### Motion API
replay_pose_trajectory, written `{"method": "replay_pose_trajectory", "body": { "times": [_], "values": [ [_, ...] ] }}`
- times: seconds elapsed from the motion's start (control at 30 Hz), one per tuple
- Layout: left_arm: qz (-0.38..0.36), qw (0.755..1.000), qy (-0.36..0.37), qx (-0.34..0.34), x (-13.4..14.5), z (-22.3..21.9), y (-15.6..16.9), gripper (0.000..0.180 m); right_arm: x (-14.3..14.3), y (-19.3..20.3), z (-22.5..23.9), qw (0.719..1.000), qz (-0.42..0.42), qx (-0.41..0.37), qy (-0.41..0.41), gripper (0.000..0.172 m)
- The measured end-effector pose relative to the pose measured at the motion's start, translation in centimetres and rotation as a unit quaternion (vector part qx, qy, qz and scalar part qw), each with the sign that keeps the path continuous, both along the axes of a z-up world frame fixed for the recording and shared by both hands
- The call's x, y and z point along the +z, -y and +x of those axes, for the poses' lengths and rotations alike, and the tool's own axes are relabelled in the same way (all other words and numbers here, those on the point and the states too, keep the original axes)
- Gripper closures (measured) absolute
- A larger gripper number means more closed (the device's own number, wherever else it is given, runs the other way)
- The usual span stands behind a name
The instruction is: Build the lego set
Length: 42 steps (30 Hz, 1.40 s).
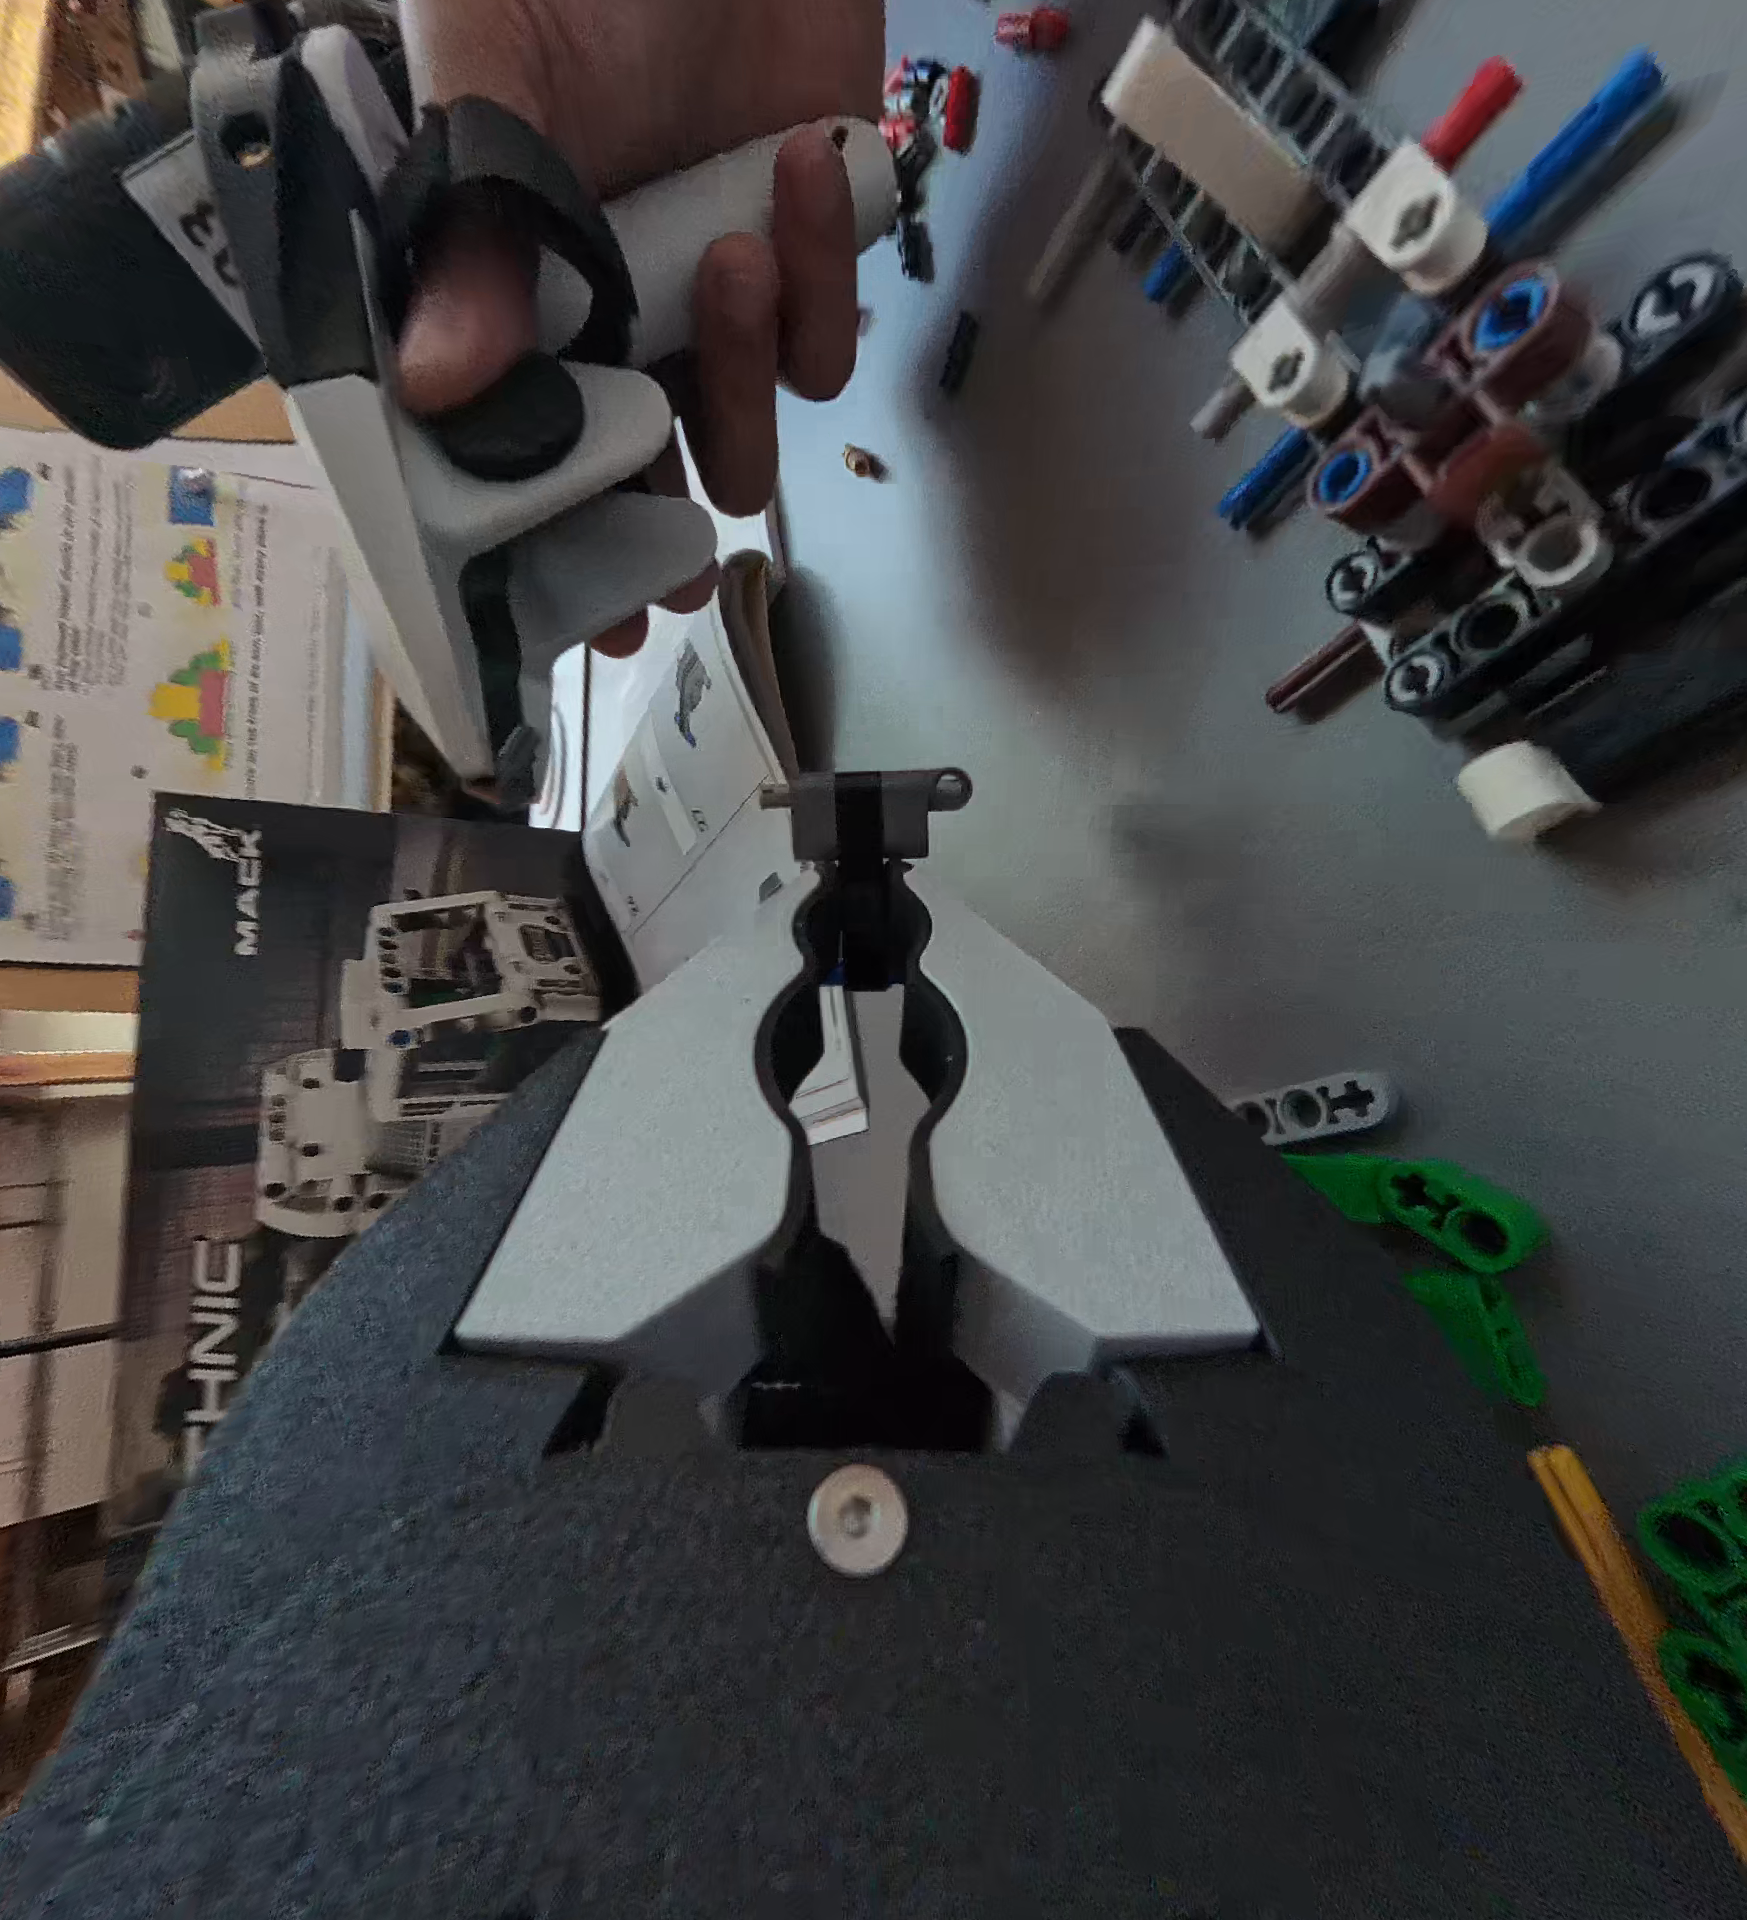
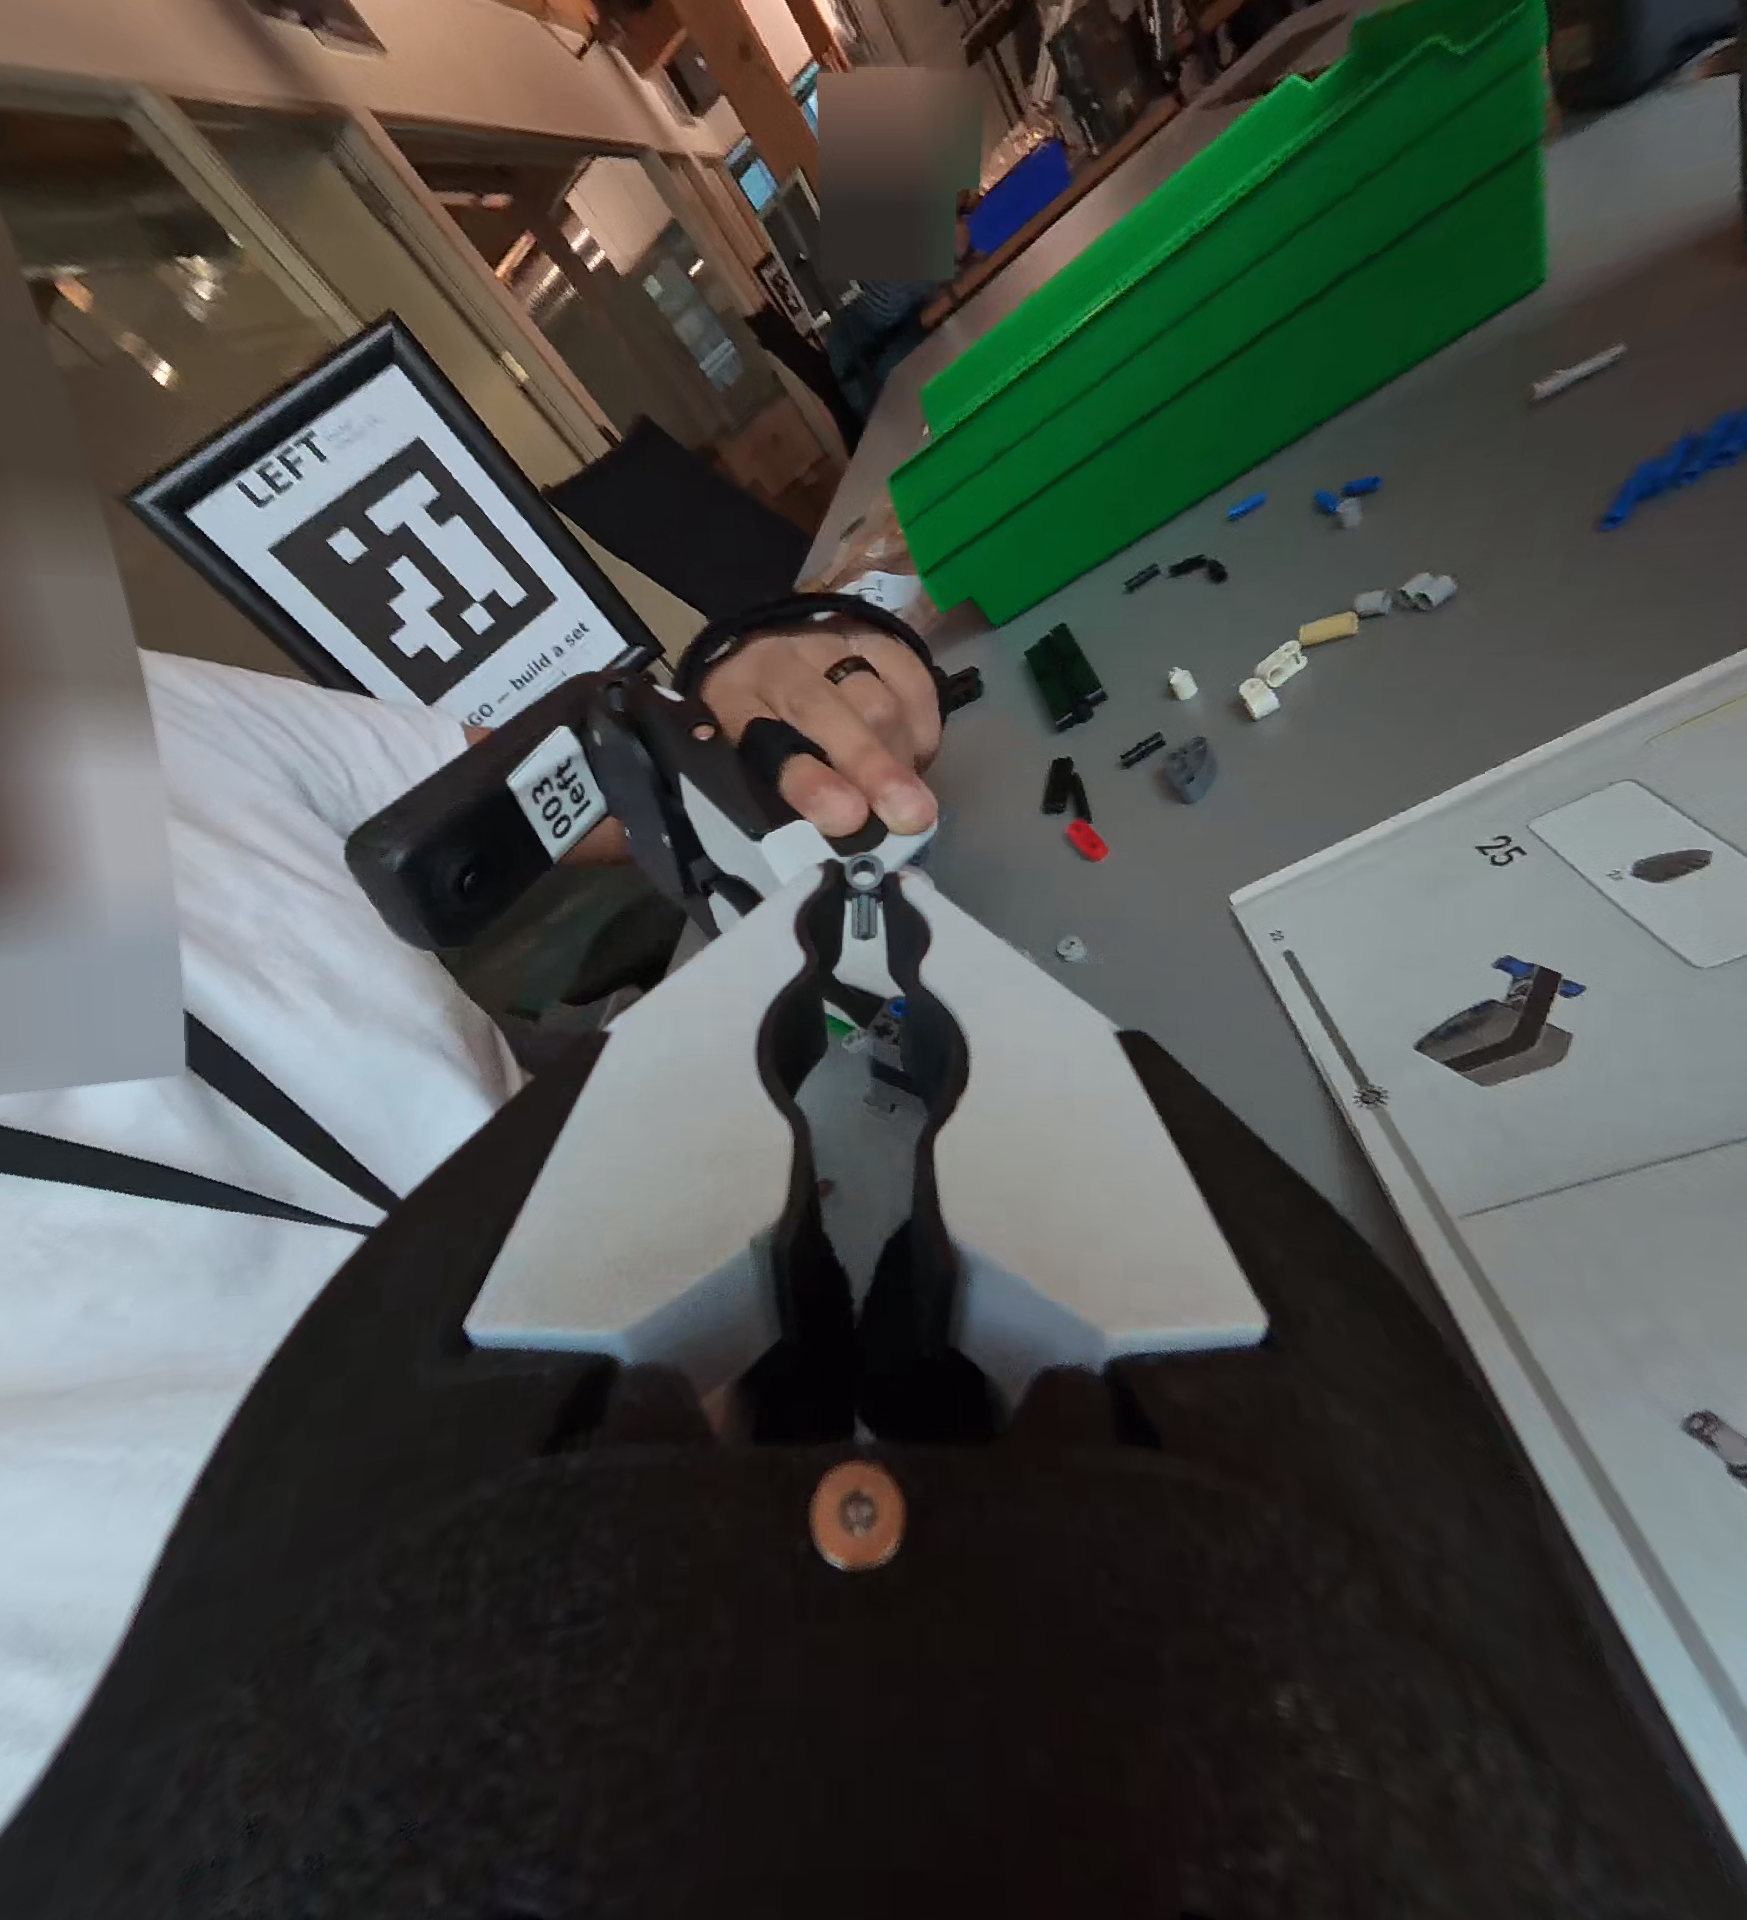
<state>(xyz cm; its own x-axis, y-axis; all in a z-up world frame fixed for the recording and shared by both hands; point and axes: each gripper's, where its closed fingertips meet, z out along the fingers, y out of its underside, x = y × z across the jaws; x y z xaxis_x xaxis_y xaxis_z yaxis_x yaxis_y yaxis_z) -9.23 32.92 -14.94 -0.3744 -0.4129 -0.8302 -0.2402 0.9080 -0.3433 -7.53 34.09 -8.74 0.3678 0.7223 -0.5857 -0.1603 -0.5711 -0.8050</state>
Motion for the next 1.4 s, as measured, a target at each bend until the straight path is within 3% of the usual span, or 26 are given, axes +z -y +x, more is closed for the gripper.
{"method": "replay_pose_trajectory", "body": {
  "times": [0.07, 0.23, 0.47, 0.63, 0.7, 0.8, 0.9, 1.03, 1.4],
  "values": [
    [0.048, 0.999, 0.007, -0.001, -0.3, 0.1, 0.0, 0.174, 0.2, 0.0, -0.1, 1.0, 0.004, -0.002, -0.004, 0.166],
    [0.023, 0.999, -0.021, 0.015, -1.8, 0.3, 0.0, 0.174, 0.0, 0.0, -0.4, 1.0, -0.003, 0.0, -0.005, 0.166],
    [-0.053, 0.995, -0.068, 0.042, -3.0, -0.1, -0.7, 0.168, 0.7, 0.3, -0.8, 0.999, -0.014, 0.016, -0.048, 0.167],
    [-0.154, 0.986, -0.066, 0.02, -1.0, -0.5, 0.1, 0.162, 2.1, 0.4, -0.9, 0.996, 0.023, 0.015, -0.089, 0.167],
    [-0.224, 0.973, -0.046, 0.018, 0.9, -0.5, 0.1, 0.163, 3.3, 0.3, -0.7, 0.992, 0.078, -0.009, -0.1, 0.166],
    [-0.38, 0.925, -0.009, 0.008, 4.2, 0.0, 0.8, 0.158, 5.6, 0.1, -0.9, 0.973, 0.185, -0.071, -0.114, 0.167],
    [-0.455, 0.89, 0.018, 0.0, 6.2, 0.5, 1.4, 0.153, 6.7, 0.4, -2.5, 0.956, 0.255, -0.109, -0.098, 0.166],
    [-0.506, 0.861, 0.042, -0.039, 8.2, 0.1, 2.5, 0.161, 6.7, 1.0, -4.7, 0.954, 0.275, -0.096, -0.072, 0.166],
    [-0.54, 0.837, 0.071, -0.054, 9.9, -1.0, 1.0, 0.172, 5.4, 0.8, -4.4, 0.968, 0.216, -0.066, -0.105, 0.167]
  ]
}}
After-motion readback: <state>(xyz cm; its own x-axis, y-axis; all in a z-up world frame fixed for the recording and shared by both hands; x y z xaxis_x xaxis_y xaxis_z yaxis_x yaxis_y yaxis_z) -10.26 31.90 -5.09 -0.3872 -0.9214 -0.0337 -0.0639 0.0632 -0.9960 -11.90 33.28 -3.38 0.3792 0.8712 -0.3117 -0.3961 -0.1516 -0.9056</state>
